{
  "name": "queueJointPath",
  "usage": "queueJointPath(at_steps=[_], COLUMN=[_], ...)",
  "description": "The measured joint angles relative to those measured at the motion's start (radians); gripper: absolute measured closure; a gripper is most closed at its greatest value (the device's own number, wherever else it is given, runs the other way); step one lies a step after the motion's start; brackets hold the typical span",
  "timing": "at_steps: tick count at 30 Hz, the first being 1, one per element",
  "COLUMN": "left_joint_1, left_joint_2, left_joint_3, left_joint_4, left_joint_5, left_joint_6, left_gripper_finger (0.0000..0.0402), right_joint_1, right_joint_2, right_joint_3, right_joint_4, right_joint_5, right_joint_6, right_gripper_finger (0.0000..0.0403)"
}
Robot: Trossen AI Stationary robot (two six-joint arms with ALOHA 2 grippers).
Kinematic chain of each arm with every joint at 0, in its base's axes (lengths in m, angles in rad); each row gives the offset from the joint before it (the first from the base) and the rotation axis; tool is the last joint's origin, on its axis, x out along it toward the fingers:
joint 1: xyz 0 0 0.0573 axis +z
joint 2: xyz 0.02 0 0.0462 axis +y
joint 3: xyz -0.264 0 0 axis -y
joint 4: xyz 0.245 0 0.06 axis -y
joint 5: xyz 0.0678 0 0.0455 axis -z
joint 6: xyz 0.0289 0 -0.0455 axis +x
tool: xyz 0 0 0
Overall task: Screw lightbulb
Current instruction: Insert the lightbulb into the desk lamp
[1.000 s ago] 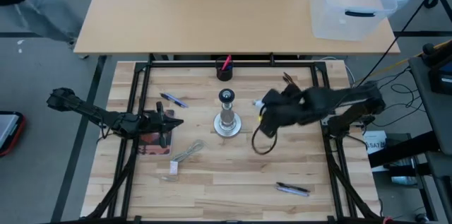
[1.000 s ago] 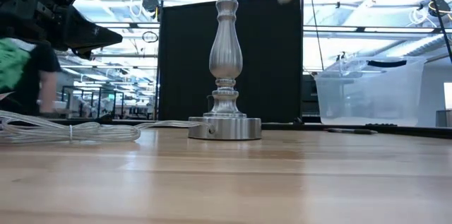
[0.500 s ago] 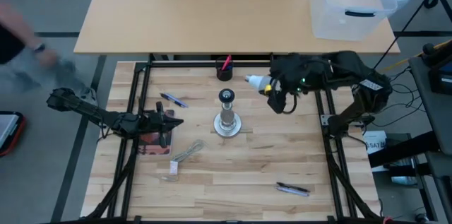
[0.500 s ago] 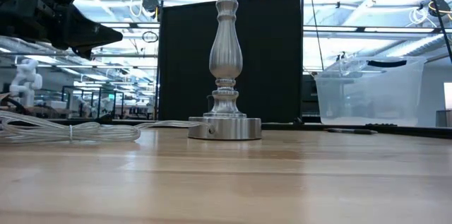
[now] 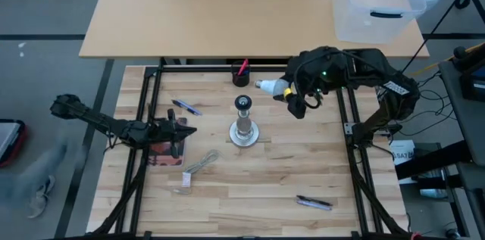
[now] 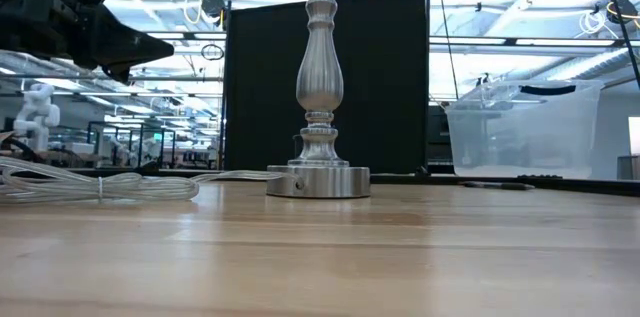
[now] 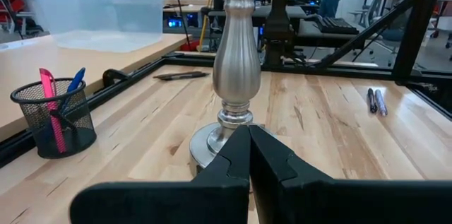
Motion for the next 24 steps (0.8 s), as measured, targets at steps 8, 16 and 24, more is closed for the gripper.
queueJointPath(at_steps=[8,16,24], left_joint_1=[0.0,0.036,0.116], left_joint_2=[0.001,0.088,0.366], left_joint_3=[0.0,0.0,0.026], left_joint_4=[0.043,0.115,0.31], left_joint_5=[-0.04,-0.022,0.085], left_joint_6=[-0.027,-0.106,-0.153], left_gripper_finger=[0.0359,0.0205,0.0128], right_joint_1=[-0.001,0.001,0.001], right_joint_2=[0.0,-0.003,-0.003], right_joint_3=[0.0,0.0,0.0], right_joint_4=[0.009,0.038,0.077], right_joint_5=[0.003,0.002,0.002], right_joint_6=[-0.064,-0.106,-0.13], right_gripper_finger=[0.0139,0.0139,0.0136])
